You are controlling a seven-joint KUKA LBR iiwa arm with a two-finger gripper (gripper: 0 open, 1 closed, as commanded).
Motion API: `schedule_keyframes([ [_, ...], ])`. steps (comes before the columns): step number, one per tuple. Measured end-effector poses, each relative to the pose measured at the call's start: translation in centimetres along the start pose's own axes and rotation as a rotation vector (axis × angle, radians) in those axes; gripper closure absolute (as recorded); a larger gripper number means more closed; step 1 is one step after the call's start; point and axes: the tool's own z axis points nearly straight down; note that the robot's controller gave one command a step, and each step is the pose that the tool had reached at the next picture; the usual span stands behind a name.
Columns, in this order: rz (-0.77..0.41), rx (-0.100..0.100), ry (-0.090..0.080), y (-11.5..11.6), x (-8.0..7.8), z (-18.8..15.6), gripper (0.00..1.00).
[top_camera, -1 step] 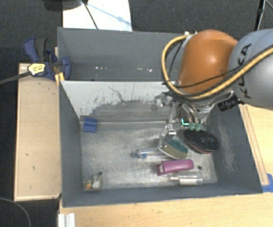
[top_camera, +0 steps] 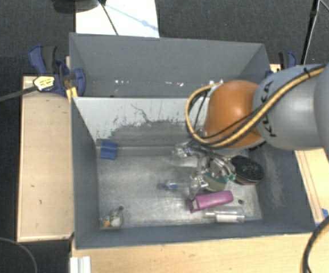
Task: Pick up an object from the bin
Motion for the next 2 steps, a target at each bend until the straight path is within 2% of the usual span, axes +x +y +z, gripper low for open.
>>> schedule_keyframes([
  [1,-0.06,0.005,-0.028,-2.6,4.52,0.02,0.0],
  [2,-0.06,0.001,-0.01,-2.34,4.92,0.32,1.0],
])
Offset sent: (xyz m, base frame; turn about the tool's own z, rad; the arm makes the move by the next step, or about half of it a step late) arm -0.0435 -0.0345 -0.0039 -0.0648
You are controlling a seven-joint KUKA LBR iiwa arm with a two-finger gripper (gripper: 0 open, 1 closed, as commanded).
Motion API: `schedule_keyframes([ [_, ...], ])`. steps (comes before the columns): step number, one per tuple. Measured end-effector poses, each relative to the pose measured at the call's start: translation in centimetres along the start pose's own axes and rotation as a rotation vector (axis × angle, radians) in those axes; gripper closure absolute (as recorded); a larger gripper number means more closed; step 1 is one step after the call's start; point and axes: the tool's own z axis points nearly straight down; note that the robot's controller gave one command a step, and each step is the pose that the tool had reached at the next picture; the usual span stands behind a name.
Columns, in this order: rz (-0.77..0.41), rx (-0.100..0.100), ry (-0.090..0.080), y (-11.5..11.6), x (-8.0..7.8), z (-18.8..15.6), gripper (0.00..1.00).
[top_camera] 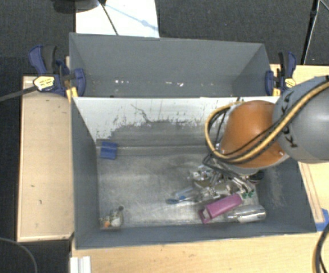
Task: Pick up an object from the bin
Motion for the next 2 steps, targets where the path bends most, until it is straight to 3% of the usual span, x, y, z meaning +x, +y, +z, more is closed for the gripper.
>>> schedule_keyframes([
  [1,-0.275,0.002,-0.003,0.0,-0.2,-11.2,1.0],
  [2,-0.283,0.003,-0.005,0.3,-0.5,-20.6,1.0],
])
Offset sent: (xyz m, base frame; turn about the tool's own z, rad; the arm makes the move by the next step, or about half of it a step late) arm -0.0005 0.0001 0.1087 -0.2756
